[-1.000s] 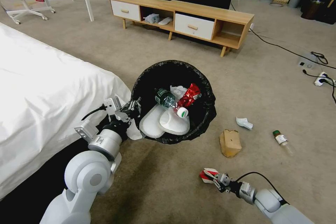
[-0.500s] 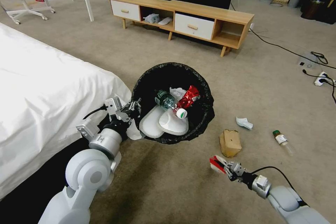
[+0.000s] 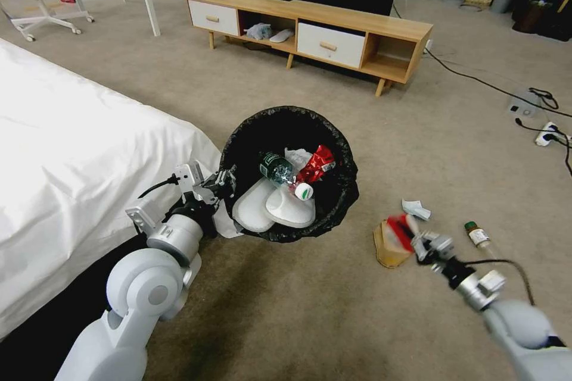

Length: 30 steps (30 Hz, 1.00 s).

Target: Pick up the trash bin, then pick up the garbage from the floor and place it into the trash bin.

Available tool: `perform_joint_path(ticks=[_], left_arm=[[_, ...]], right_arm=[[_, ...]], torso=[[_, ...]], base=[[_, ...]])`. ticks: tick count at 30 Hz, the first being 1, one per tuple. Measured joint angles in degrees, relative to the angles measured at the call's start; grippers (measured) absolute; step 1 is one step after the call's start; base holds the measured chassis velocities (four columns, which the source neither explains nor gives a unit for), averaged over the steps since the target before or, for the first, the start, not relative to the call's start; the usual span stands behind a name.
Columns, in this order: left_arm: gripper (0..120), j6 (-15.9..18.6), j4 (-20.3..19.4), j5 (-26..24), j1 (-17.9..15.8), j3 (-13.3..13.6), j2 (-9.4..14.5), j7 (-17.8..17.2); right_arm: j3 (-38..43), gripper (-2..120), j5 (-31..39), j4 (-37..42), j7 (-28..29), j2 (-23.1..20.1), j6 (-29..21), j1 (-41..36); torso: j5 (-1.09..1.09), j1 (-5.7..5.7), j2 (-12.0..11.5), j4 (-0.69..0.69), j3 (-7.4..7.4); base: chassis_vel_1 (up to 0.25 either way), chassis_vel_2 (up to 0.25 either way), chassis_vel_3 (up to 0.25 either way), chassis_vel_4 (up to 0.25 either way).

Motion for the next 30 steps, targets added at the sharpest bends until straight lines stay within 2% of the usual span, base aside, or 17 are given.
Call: perform_joint_path(ticks=[6,15,18,19,22,26,30], left_arm=[[3,0.8,-1.3,-1.8,0.9,-0.1,1.0,-1.5],[3,3.1,-2.7,-6.2,1.5,-0.6,2.1,-4.1],[3,6.6,-3.2,-13.0,1.4,-0.4,2.3,-8.3],[3,6.6,-3.2,-13.0,1.4,-0.4,2.3,-8.3],[3,8.9,-3.2,-17.1,0.7,0.8,2.3,-10.8],[3,9.7,-2.6,-19.0,0.0,1.9,2.3,-11.7],[3,10.5,-0.3,-21.4,-1.5,4.0,3.1,-12.0]], right_arm=[[4.8,0,4.4,8.0,0.7,-0.7,-0.8,-0.2],[4.7,0,9.3,12.7,0.6,-1.4,-1.0,2.4],[4.0,0,16.0,17.7,-1.2,-2.5,-1.0,3.7],[4.0,0,16.0,17.7,-1.2,-2.5,-1.0,3.7],[3.4,0,20.5,22.2,-3.6,-3.2,-1.1,3.4],[2.6,0,22.3,24.6,-4.6,-3.9,-1.5,2.8],[1.1,0,23.3,26.5,-6.0,-5.4,-2.1,2.5]], torso=[[-0.01,0.0,0.0,0.01,0.0],[0.0,0.0,0.0,0.03,0.0],[-0.01,0.0,0.0,0.02,0.0],[-0.01,0.0,0.0,0.02,0.0],[-0.01,0.0,0.0,0.02,0.0],[-0.01,0.0,0.0,0.01,0.0],[-0.01,0.0,0.0,0.0,0.0]], base=[[0.0,0.0,0.0,0.0],[0.0,0.0,0.0,0.0],[0.0,0.0,0.0,0.0],[0.0,0.0,0.0,0.0],[0.0,0.0,0.0,0.0],[0.0,0.0,0.0,0.0],[0.0,0.0,0.0,0.0]])
